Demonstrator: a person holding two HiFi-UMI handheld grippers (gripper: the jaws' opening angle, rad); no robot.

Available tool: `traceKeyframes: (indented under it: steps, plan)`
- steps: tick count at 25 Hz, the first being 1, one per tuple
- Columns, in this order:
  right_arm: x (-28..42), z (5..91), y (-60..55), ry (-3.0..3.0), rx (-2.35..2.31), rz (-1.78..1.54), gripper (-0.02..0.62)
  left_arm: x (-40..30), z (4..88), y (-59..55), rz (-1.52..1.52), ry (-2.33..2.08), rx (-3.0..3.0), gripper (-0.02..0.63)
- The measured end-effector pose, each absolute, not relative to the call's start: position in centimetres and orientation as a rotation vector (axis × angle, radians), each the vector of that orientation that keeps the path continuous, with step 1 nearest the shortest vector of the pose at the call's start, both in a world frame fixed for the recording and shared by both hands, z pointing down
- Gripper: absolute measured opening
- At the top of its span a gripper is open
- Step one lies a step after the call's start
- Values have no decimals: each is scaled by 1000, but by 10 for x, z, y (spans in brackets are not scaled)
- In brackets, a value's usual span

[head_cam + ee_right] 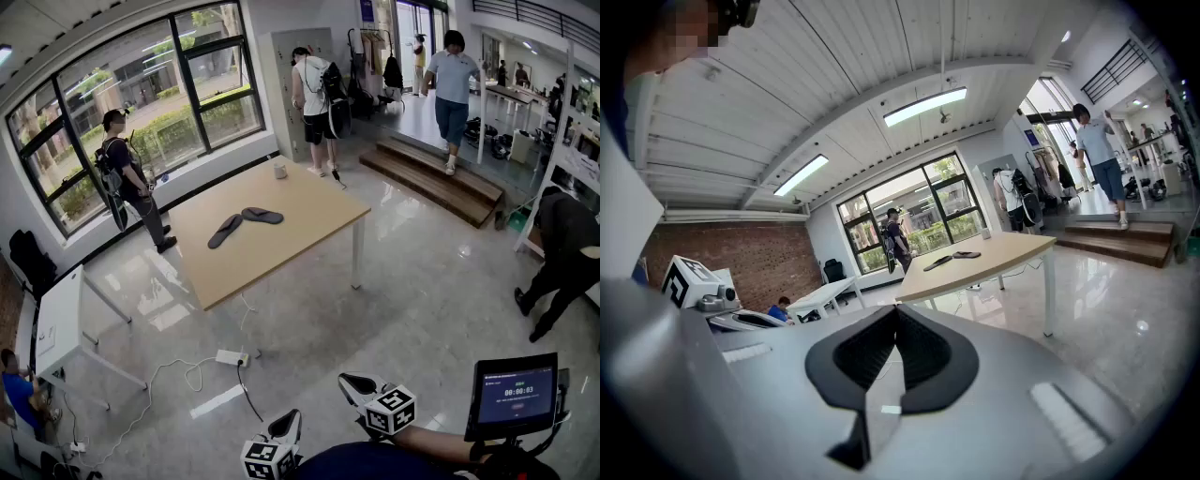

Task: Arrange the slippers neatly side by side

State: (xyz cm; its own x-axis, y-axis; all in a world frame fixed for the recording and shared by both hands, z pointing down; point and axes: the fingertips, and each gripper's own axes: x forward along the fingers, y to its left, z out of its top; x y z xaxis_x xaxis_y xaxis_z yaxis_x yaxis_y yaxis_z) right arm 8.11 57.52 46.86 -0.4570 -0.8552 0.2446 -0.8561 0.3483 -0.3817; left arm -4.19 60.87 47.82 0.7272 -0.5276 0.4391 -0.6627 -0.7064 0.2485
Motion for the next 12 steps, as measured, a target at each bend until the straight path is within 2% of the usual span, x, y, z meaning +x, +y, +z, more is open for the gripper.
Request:
traceKeyframes:
  steps: [12]
  plan:
    - [118,486,586,-2532,1690,762,11,6,491,611,506,-796,2574,5]
